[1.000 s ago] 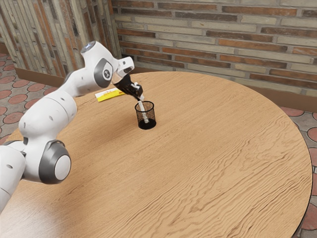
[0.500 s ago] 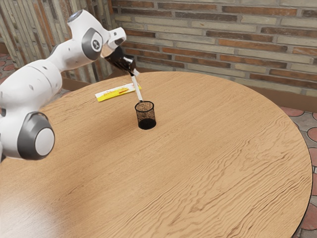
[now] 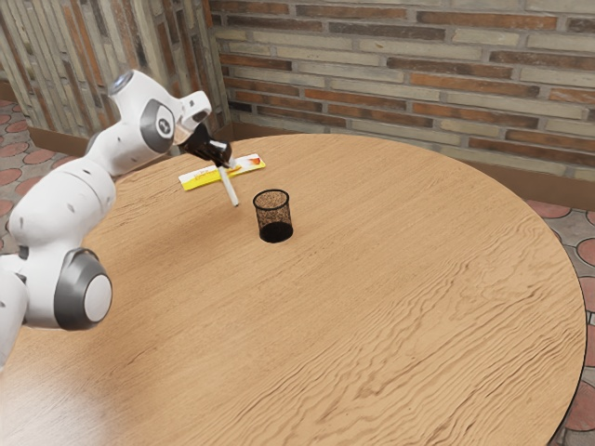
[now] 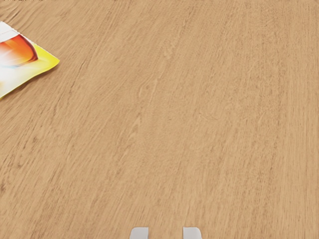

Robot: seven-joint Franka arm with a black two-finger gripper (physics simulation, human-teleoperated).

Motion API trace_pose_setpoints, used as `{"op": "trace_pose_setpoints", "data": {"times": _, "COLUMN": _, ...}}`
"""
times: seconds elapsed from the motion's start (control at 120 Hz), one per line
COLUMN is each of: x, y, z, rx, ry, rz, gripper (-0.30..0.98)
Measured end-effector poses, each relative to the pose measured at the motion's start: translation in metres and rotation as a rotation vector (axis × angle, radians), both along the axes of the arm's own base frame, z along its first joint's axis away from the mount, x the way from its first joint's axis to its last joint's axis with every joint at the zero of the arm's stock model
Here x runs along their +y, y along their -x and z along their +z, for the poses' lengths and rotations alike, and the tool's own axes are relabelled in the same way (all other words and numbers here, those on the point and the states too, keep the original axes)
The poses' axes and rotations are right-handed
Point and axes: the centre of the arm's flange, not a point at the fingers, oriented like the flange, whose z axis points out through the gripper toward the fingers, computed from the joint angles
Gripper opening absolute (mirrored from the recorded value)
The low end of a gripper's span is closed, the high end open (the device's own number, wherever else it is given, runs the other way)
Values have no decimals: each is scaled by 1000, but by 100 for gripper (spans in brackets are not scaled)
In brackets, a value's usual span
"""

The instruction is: Take the marker out of the pen holder and place it to the left of the pen holder.

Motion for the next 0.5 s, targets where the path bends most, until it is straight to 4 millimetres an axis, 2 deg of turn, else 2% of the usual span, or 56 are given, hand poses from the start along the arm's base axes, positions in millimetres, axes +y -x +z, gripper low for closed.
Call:
{"op": "trace_pose_setpoints", "data": {"times": 0.067, "x": 1, "y": 0, "z": 0, "rx": -9, "ry": 5, "rz": 1, "gripper": -6}}
{"op": "trace_pose_setpoints", "data": {"times": 0.233, "x": 9, "y": 1, "z": -4, "rx": -18, "ry": 29, "rz": 1, "gripper": 31}}
{"op": "trace_pose_setpoints", "data": {"times": 0.283, "x": 10, "y": 2, "z": 9, "rx": -28, "ry": 27, "rz": -1, "gripper": 39}}
{"op": "trace_pose_setpoints", "data": {"times": 0.317, "x": 10, "y": 6, "z": 36, "rx": -33, "ry": 22, "rz": -1, "gripper": 43}}
{"op": "trace_pose_setpoints", "data": {"times": 0.367, "x": 2, "y": 25, "z": 120, "rx": -58, "ry": -6, "rz": -6, "gripper": 48}}
{"op": "trace_pose_setpoints", "data": {"times": 0.392, "x": -17, "y": 44, "z": 169, "rx": -63, "ry": -26, "rz": -26, "gripper": 51}}
{"op": "trace_pose_setpoints", "data": {"times": 0.425, "x": -47, "y": 73, "z": 216, "rx": -48, "ry": -57, "rz": -66, "gripper": 53}}
{"op": "trace_pose_setpoints", "data": {"times": 0.458, "x": -85, "y": 107, "z": 245, "rx": 6, "ry": -92, "rz": -134, "gripper": 56}}
{"op": "trace_pose_setpoints", "data": {"times": 0.5, "x": -139, "y": 148, "z": 261, "rx": 104, "ry": -154, "rz": -240, "gripper": 58}}
